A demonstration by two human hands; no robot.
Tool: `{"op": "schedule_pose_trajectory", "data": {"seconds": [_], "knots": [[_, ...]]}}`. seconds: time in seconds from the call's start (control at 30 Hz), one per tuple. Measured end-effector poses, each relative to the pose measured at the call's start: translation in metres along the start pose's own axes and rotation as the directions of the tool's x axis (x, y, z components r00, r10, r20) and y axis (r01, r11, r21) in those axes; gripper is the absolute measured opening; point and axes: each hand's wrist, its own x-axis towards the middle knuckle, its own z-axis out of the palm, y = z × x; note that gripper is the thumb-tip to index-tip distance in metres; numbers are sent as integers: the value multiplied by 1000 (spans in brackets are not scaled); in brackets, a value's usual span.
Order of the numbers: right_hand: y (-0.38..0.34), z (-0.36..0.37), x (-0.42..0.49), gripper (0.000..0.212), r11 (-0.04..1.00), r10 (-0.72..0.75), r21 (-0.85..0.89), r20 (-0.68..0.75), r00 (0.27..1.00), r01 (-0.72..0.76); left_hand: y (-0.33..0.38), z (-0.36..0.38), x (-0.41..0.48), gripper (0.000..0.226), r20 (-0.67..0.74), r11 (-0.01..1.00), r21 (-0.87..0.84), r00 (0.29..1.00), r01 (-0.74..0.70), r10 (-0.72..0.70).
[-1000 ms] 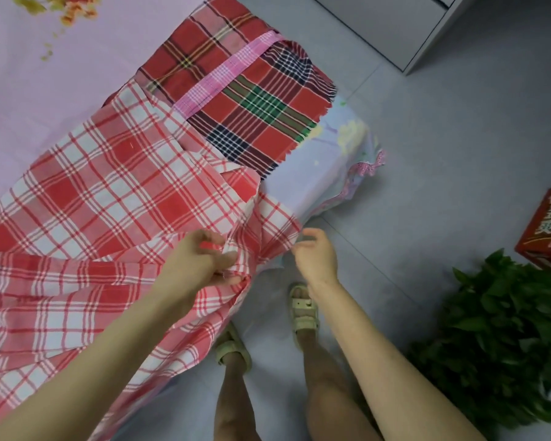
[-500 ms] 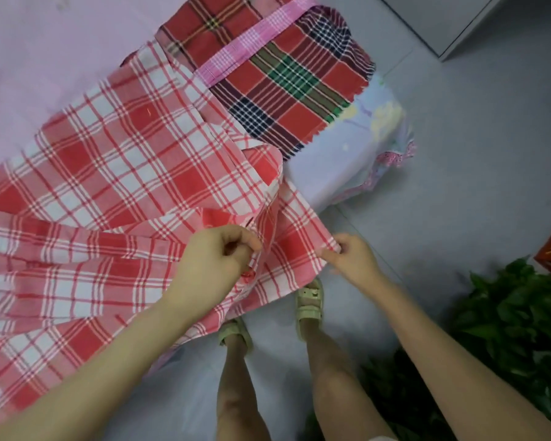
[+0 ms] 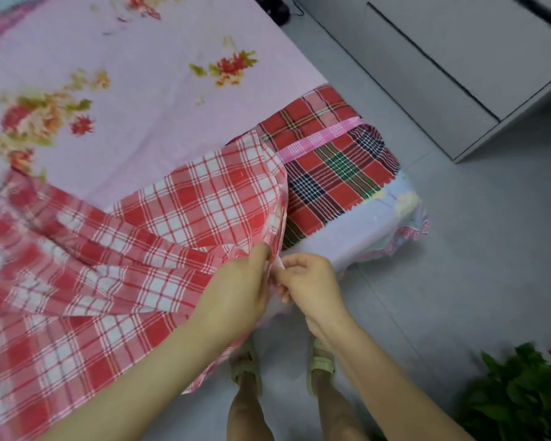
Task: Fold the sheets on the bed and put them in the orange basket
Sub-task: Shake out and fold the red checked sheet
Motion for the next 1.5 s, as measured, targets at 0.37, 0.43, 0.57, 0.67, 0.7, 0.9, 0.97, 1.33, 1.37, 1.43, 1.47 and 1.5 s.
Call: {"op": "schedule_pose_trajectory", "data": {"seconds": [0.37, 0.43, 0.57, 0.67, 0.7, 0.9, 0.97, 1.33, 1.37, 1.43, 1.47, 1.5], "knots": [[-66, 67, -23, 39, 960, -132, -217, 206, 970, 176, -45, -72, -26, 30, -55, 988, 48, 987, -146, 149], [-80, 73, -23, 36, 804, -253, -484, 245, 936, 344, -52, -87, -29, 32, -82, 979, 65, 977, -192, 197], [-109, 92, -14, 31, 259, -406, -798, 422, 811, 545, -61, -137, -40, 24, -145, 968, 141, 963, -208, 228], [-121, 113, 0, 22, -44, -523, -783, 548, 653, 621, -71, -190, -50, 20, -230, 953, 238, 942, -188, 243], [-120, 117, 9, 20, -100, -567, -798, 536, 625, 594, -76, -206, -50, 25, -284, 953, 260, 931, -156, 230], [-153, 161, 32, 11, 78, -666, -852, 342, 663, 518, -91, -342, -67, 31, -726, 972, 232, 673, 46, 141], [-163, 175, 29, 6, 154, -673, -849, 284, 683, 505, -86, -384, -74, 31, -806, 975, 220, 569, 35, 161], [-245, 250, -33, 6, 453, -746, -482, 256, 615, 750, -40, -570, -92, 30, -870, 913, 404, 337, 66, 360], [-252, 254, -43, 14, 455, -756, -411, 290, 587, 790, -36, -579, -91, 31, -877, 914, 400, 319, 69, 359], [-273, 269, -77, 38, 481, -793, -175, 331, 512, 859, -27, -602, -99, 32, -891, 915, 399, 264, 62, 370], [-289, 277, -96, 52, 462, -828, -61, 326, 456, 885, -21, -616, -105, 32, -894, 913, 403, 238, 64, 378], [-298, 280, -110, 61, 427, -858, 8, 320, 403, 904, -19, -623, -108, 32, -902, 917, 394, 218, 62, 373]]}}
